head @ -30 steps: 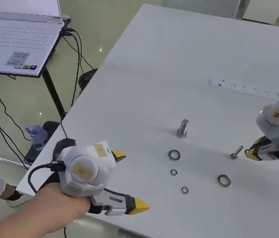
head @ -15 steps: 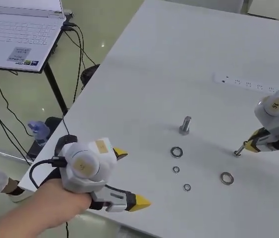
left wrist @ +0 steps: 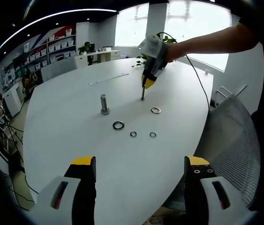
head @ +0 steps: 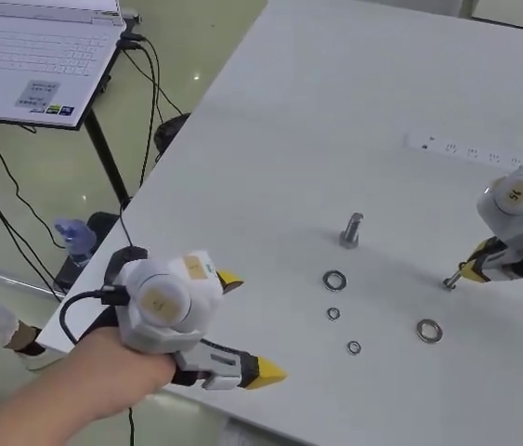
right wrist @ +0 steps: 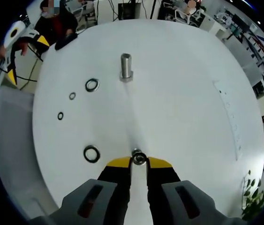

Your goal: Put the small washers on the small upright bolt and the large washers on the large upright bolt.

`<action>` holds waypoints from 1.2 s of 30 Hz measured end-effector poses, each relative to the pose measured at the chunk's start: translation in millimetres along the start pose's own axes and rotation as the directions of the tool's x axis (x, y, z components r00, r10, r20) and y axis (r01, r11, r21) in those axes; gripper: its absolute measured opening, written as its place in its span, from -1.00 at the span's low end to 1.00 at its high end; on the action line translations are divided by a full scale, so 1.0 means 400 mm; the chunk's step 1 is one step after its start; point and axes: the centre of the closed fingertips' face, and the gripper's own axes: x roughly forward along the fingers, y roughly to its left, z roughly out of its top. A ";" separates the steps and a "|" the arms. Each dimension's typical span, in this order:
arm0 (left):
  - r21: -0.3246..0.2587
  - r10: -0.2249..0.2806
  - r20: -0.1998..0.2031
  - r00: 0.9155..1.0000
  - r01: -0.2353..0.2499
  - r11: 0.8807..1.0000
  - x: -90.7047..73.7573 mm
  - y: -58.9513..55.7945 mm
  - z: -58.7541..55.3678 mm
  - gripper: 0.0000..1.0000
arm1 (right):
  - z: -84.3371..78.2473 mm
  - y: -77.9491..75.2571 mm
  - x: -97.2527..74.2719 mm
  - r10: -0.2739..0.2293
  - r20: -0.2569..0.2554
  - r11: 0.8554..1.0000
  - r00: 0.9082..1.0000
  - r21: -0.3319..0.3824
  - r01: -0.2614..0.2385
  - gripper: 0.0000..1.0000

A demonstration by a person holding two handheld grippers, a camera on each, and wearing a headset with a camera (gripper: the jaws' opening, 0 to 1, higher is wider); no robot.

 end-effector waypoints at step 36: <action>-0.006 0.005 -0.017 1.000 -0.005 1.000 0.009 -0.008 -0.013 0.63 | -0.029 0.008 0.102 0.031 -0.041 0.999 0.999 -0.034 -0.033 -0.75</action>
